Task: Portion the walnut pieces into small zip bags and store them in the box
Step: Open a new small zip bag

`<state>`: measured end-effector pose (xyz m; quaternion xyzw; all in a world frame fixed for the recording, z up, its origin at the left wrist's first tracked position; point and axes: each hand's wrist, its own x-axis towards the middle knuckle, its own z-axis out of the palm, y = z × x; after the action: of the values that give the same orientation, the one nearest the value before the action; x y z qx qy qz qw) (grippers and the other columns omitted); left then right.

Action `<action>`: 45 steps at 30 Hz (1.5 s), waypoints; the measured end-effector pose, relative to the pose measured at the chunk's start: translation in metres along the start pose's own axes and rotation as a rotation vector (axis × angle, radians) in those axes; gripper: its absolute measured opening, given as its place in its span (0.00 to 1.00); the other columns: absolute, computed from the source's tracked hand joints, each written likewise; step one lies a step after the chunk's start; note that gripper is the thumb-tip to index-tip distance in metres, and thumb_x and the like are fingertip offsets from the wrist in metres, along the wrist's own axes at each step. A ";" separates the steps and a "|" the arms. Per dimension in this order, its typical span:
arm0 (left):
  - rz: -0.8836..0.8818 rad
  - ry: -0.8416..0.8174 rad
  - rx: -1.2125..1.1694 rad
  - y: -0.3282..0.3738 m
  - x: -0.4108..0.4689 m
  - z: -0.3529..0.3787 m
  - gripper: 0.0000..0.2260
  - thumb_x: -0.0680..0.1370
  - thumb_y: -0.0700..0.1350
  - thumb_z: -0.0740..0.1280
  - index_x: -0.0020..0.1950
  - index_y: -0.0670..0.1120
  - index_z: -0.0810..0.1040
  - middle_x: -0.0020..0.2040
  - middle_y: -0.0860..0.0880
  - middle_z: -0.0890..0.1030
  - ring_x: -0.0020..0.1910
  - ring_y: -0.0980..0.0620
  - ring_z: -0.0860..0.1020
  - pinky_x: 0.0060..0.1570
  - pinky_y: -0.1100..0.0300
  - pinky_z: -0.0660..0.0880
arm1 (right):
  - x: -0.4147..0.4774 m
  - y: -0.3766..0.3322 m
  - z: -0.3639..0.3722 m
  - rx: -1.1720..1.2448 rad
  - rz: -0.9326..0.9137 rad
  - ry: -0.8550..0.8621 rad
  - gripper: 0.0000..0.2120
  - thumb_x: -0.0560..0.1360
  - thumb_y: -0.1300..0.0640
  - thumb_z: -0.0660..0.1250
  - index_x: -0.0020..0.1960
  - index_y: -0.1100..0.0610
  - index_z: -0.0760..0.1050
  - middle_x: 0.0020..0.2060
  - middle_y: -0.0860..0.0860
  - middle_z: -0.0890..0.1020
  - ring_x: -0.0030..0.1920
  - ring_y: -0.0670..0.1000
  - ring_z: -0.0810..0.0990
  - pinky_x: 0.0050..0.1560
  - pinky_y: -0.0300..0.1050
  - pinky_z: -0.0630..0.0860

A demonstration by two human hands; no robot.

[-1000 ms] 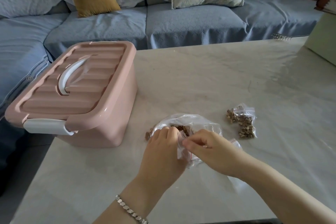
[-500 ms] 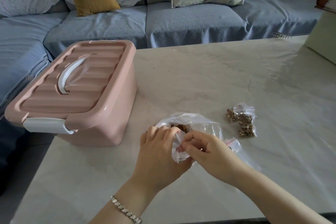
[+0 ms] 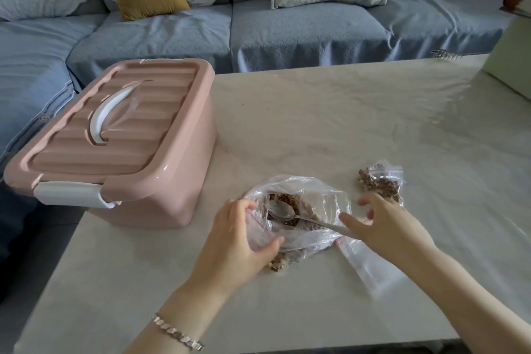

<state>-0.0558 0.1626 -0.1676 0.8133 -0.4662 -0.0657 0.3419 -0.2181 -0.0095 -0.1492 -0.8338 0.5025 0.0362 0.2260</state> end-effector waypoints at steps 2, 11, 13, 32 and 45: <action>-0.058 -0.035 0.011 -0.007 -0.004 0.000 0.29 0.65 0.55 0.74 0.59 0.44 0.68 0.52 0.56 0.66 0.54 0.60 0.64 0.52 0.76 0.57 | 0.006 0.007 0.008 -0.026 0.040 -0.150 0.26 0.70 0.37 0.65 0.62 0.51 0.68 0.48 0.47 0.77 0.48 0.50 0.77 0.42 0.42 0.71; -0.339 -0.087 -0.105 -0.029 -0.017 0.004 0.24 0.65 0.50 0.76 0.53 0.53 0.67 0.50 0.57 0.72 0.49 0.60 0.71 0.44 0.78 0.64 | 0.017 0.012 0.020 0.752 0.098 -0.132 0.04 0.73 0.62 0.68 0.42 0.61 0.80 0.28 0.52 0.80 0.24 0.43 0.77 0.26 0.32 0.71; -0.396 -0.163 -0.158 -0.028 -0.019 0.007 0.22 0.66 0.50 0.75 0.53 0.52 0.67 0.49 0.56 0.74 0.48 0.60 0.73 0.42 0.78 0.66 | 0.014 0.008 0.013 0.958 0.089 -0.112 0.05 0.76 0.65 0.63 0.42 0.62 0.75 0.31 0.55 0.81 0.25 0.45 0.79 0.25 0.33 0.73; -0.547 -0.284 -0.434 0.003 -0.021 0.019 0.17 0.71 0.48 0.72 0.46 0.54 0.62 0.45 0.55 0.77 0.43 0.64 0.76 0.36 0.73 0.71 | -0.001 0.021 0.008 0.518 -0.196 -0.171 0.12 0.76 0.63 0.61 0.43 0.49 0.78 0.22 0.47 0.76 0.23 0.45 0.67 0.28 0.34 0.66; -0.460 -0.156 -0.506 0.010 -0.011 0.022 0.20 0.71 0.43 0.72 0.54 0.52 0.64 0.47 0.53 0.75 0.40 0.63 0.75 0.37 0.75 0.71 | -0.010 0.012 0.017 1.019 0.173 -0.263 0.08 0.76 0.68 0.60 0.42 0.64 0.77 0.24 0.57 0.79 0.21 0.50 0.73 0.34 0.45 0.68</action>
<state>-0.0778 0.1572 -0.1801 0.7789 -0.2645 -0.3163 0.4725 -0.2308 0.0011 -0.1662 -0.5621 0.4907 -0.0897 0.6597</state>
